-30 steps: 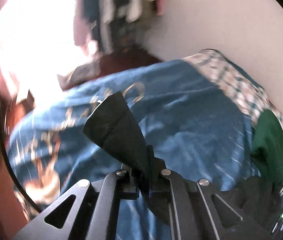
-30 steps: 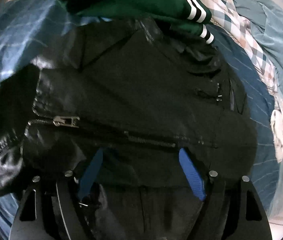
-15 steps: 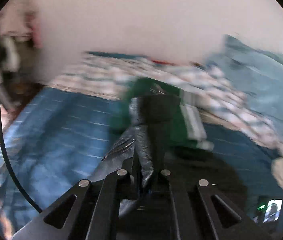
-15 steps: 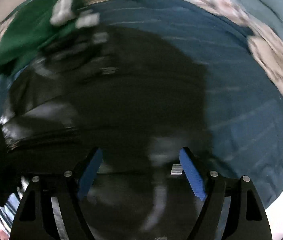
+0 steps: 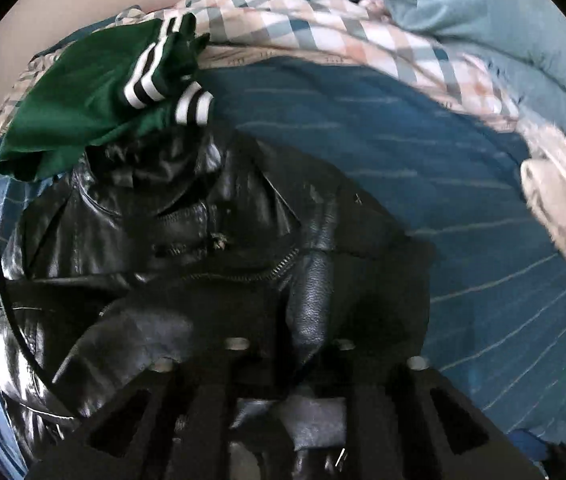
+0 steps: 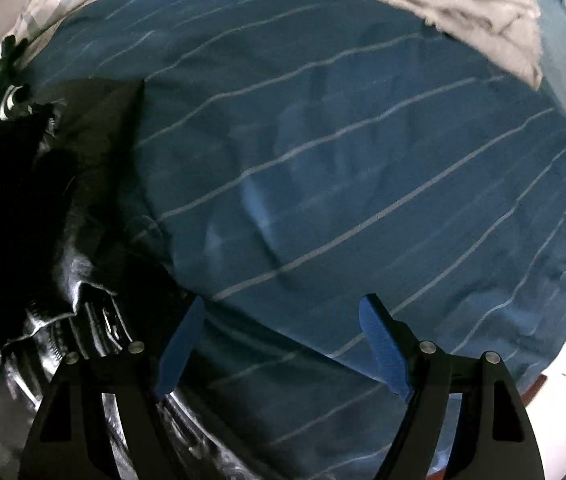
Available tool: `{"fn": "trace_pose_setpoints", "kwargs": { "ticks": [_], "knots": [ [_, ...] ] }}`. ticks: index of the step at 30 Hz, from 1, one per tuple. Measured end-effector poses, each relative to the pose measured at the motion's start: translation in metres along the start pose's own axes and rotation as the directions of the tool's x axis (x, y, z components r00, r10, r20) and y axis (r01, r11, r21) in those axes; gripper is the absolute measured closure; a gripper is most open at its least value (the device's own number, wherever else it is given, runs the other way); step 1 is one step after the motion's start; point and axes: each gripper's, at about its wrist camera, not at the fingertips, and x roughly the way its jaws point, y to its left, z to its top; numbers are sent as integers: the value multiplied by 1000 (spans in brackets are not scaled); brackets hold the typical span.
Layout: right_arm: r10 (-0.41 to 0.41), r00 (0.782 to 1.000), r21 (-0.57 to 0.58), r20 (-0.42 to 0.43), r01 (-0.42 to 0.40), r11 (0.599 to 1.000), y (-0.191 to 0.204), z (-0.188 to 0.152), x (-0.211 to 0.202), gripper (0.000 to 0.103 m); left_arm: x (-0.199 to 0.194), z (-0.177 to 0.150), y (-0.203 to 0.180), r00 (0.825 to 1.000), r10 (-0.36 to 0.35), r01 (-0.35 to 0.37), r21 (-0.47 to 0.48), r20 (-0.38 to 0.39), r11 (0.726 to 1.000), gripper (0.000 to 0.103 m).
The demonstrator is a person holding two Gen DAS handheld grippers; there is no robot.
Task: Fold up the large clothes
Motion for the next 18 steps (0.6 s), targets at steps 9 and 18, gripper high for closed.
{"fn": "trace_pose_setpoints", "kwargs": {
  "ticks": [9, 18],
  "knots": [
    [202, 979, -28, -37, -203, 979, -20, 8, -36, 21, -27, -9, 23, 999, 6, -8, -46, -33, 999, 0],
    [474, 875, -46, -95, -480, 876, 32, 90, -36, 55, -98, -57, 154, 944, 328, -328, -156, -29, 932, 0]
  ]
}}
